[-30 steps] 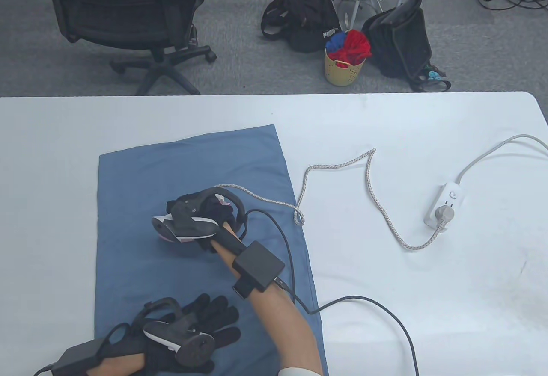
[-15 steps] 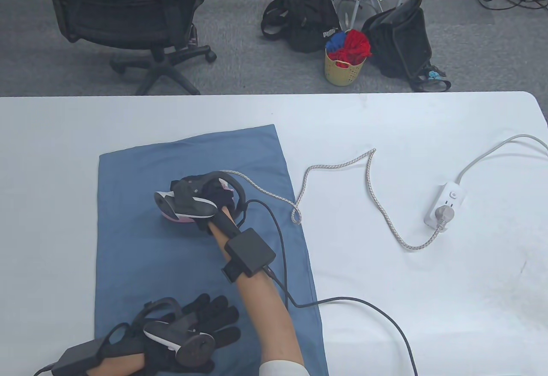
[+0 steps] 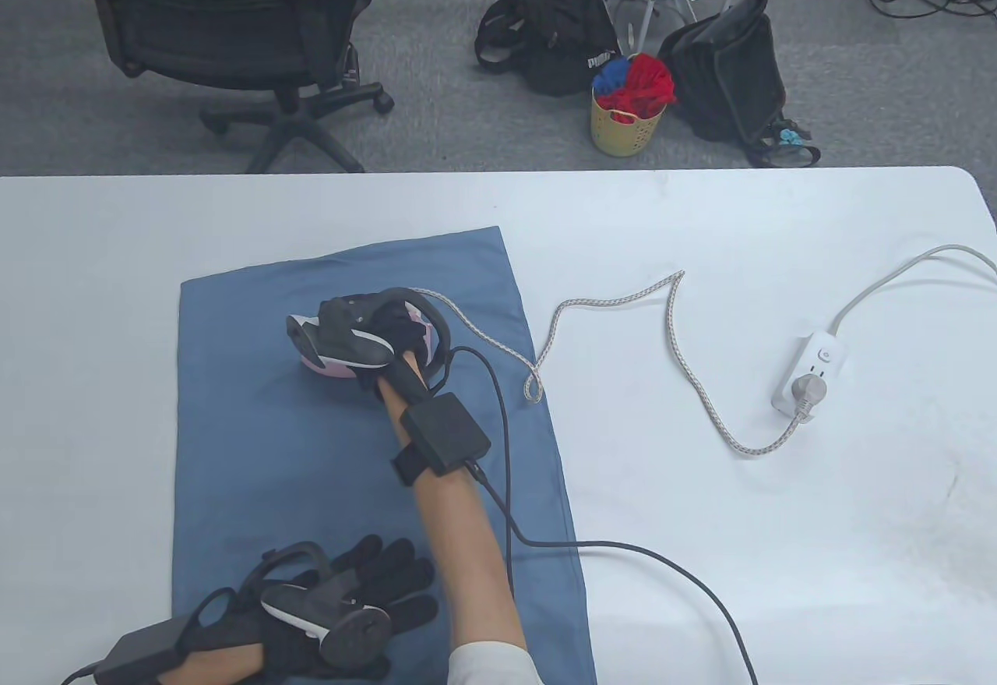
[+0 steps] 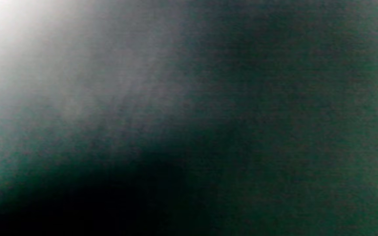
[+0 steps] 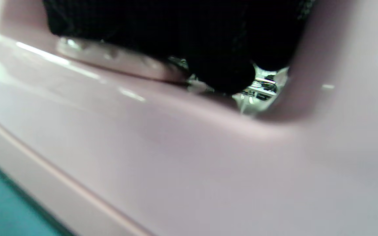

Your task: Iron pillowcase with electric iron on table

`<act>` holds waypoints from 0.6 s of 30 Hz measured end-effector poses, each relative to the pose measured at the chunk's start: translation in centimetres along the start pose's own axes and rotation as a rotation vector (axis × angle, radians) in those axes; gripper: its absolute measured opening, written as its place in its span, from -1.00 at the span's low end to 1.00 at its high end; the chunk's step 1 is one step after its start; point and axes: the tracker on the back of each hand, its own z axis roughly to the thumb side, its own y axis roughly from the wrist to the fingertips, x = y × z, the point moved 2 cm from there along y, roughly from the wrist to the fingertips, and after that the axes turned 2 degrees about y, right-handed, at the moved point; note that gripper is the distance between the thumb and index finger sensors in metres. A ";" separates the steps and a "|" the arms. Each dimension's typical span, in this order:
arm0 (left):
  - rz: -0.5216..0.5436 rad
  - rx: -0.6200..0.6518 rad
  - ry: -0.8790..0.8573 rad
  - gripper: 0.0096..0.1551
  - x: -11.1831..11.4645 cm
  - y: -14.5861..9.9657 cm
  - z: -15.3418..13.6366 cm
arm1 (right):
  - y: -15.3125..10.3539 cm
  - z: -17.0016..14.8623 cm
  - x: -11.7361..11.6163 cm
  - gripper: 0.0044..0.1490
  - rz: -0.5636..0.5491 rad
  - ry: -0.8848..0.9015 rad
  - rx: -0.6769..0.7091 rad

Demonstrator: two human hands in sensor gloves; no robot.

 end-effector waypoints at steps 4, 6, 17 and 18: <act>-0.001 0.000 -0.001 -0.07 0.0 0.0 0.0 | -2.5 -0.3 3.2 -0.55 -0.043 0.006 0.063; -0.002 0.002 -0.003 -0.07 0.0 0.0 0.0 | -4.2 -0.5 7.1 -0.55 -0.071 0.016 0.116; -0.003 0.001 -0.003 -0.07 0.0 0.0 0.0 | -6.0 5.8 13.9 -0.51 -0.158 -0.041 0.257; -0.002 0.001 -0.002 -0.07 0.0 0.0 0.0 | -5.5 6.8 12.1 -0.52 -0.136 -0.050 0.269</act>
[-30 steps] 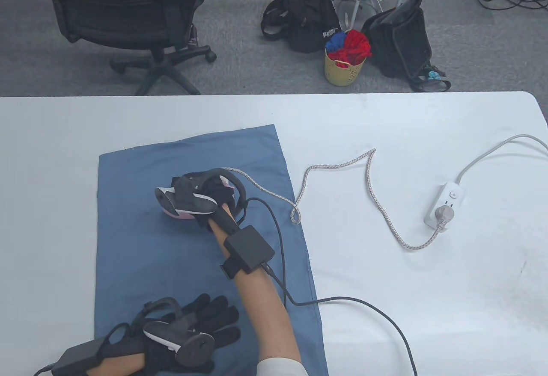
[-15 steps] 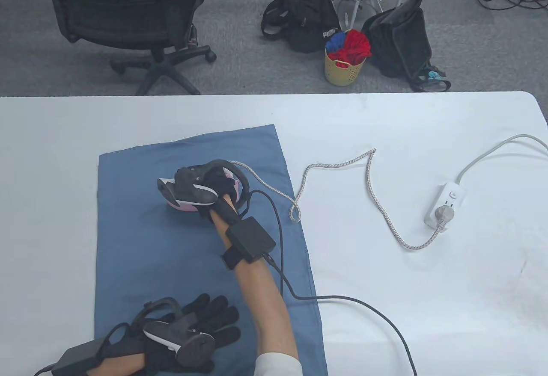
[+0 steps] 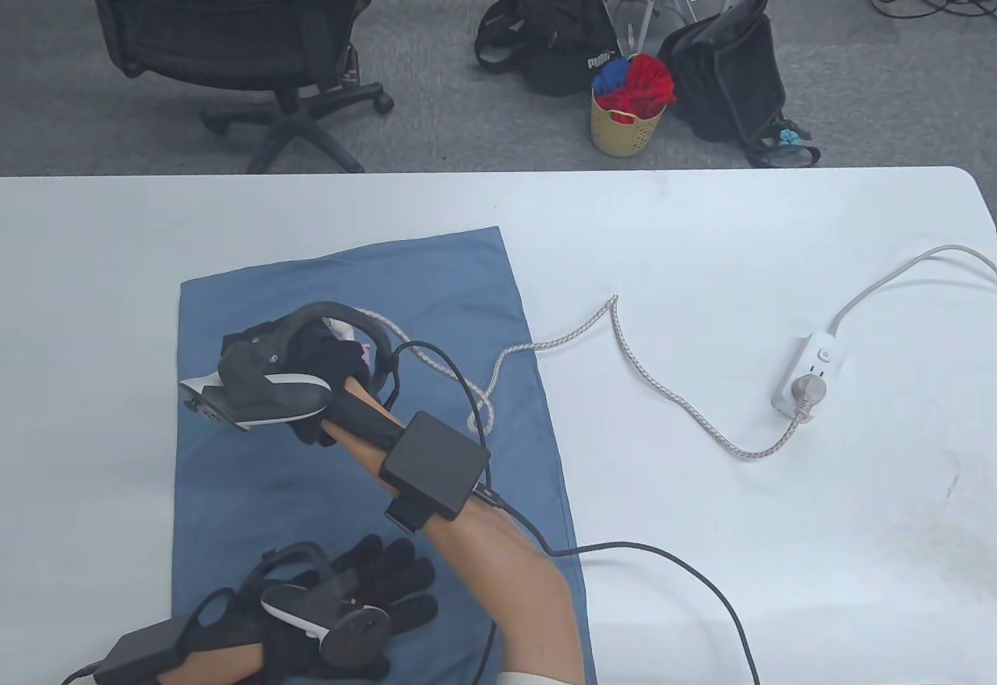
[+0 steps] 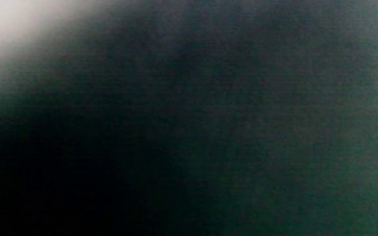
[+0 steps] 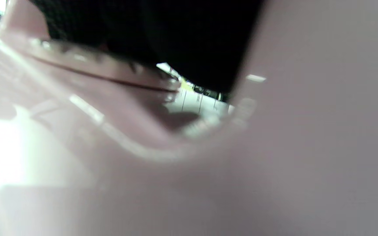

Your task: Iron pillowcase with electric iron on table

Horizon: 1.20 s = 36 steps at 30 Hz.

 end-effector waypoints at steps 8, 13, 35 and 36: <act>-0.002 0.003 -0.004 -0.07 0.0 0.0 0.0 | 0.1 2.1 -8.9 -0.51 0.085 0.039 0.005; -0.002 0.003 -0.002 -0.07 0.0 0.0 0.0 | 0.0 1.3 -8.9 -0.54 -0.014 0.066 -0.010; 0.080 -0.024 -0.013 -0.07 -1.4 -2.8 -1.1 | 3.0 -2.2 -10.0 -0.54 -0.013 0.091 -0.152; 0.100 -0.050 -0.015 -0.08 -1.4 -3.5 -1.8 | 3.0 -2.2 -10.0 -0.54 -0.004 0.097 -0.154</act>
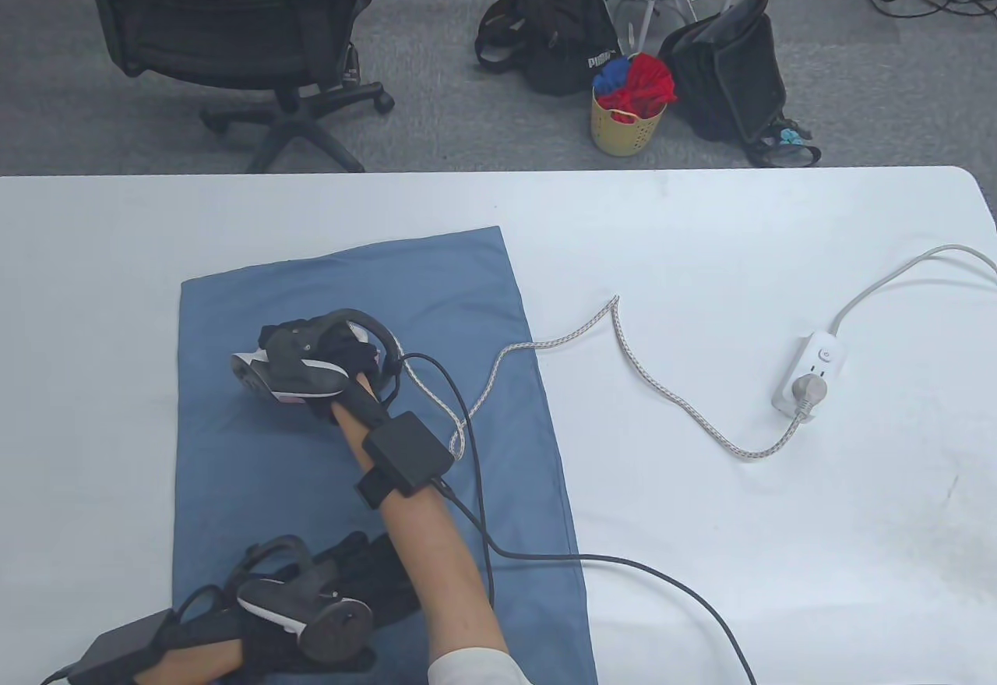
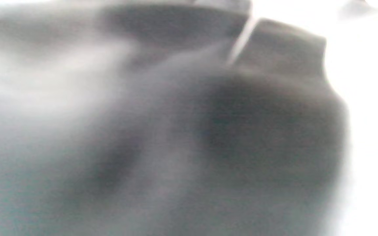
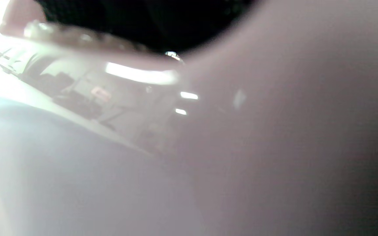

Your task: Iron pillowcase with electric iron on table

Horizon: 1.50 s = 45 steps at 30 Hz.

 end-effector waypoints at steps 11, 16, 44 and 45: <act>-0.101 -0.097 -0.081 -0.06 3.8 -1.4 -3.5 | -0.1 0.2 -0.2 -0.51 -0.022 -0.003 -0.003; -0.092 -0.096 -0.082 -0.07 4.0 -1.4 -3.5 | -1.9 0.9 1.5 -0.50 -0.035 0.098 0.041; -0.112 -0.091 -0.091 -0.07 4.0 -1.3 -3.5 | -0.3 4.4 0.2 -0.44 -0.115 -0.032 0.069; -0.112 -0.092 -0.091 -0.07 4.0 -1.3 -3.5 | -0.1 4.3 0.1 -0.44 -0.113 -0.035 0.061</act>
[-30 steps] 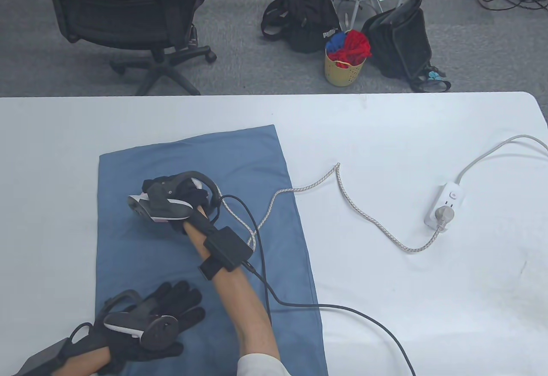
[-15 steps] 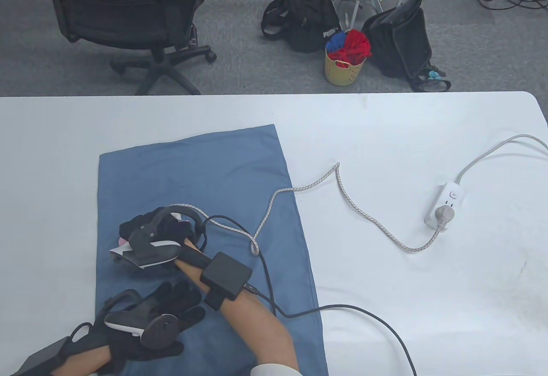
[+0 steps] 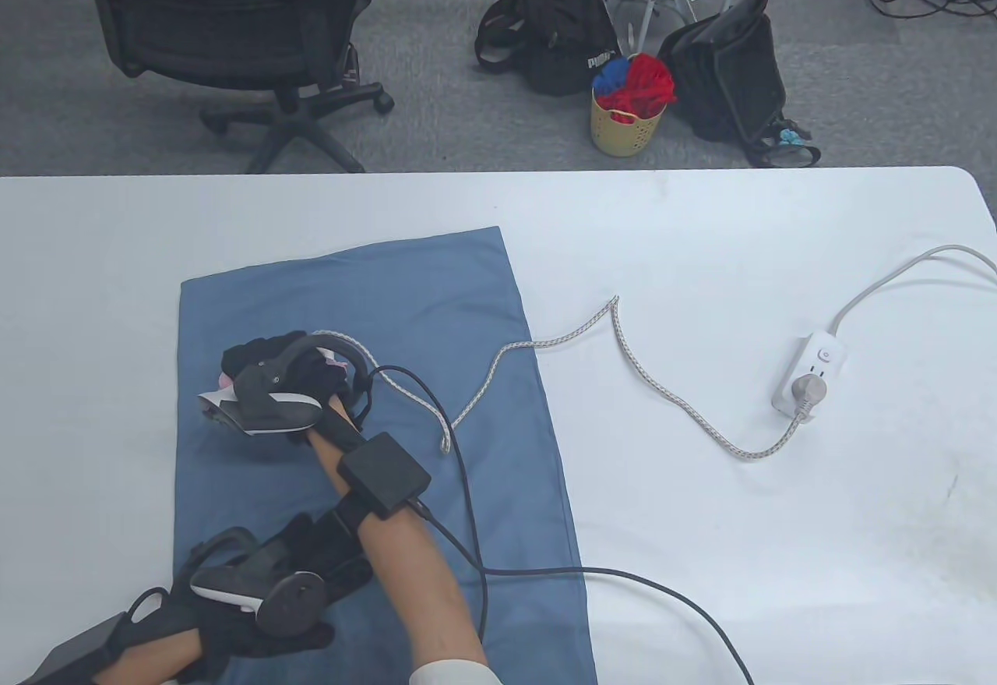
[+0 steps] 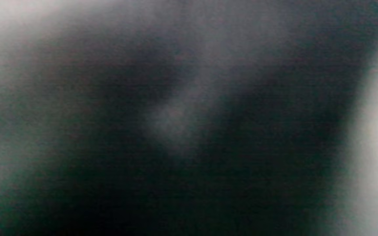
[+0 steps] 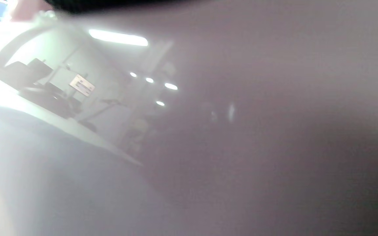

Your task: Iron pillowcase with electric iron on table

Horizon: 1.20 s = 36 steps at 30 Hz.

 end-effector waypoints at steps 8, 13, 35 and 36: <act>-0.001 0.001 -0.001 -0.07 0.0 0.0 0.0 | 1.2 -0.8 -0.6 -0.52 -0.032 -0.057 -0.014; -0.001 0.000 0.000 -0.07 0.0 0.0 0.0 | 1.9 -1.4 -0.8 -0.52 -0.021 -0.061 -0.038; -0.002 -0.003 -0.002 -0.07 0.0 0.0 -0.1 | -1.8 5.6 2.1 -0.53 0.003 0.024 0.228; -0.002 -0.001 -0.003 -0.07 0.0 0.0 -0.1 | -1.7 5.5 2.1 -0.53 -0.003 0.016 0.230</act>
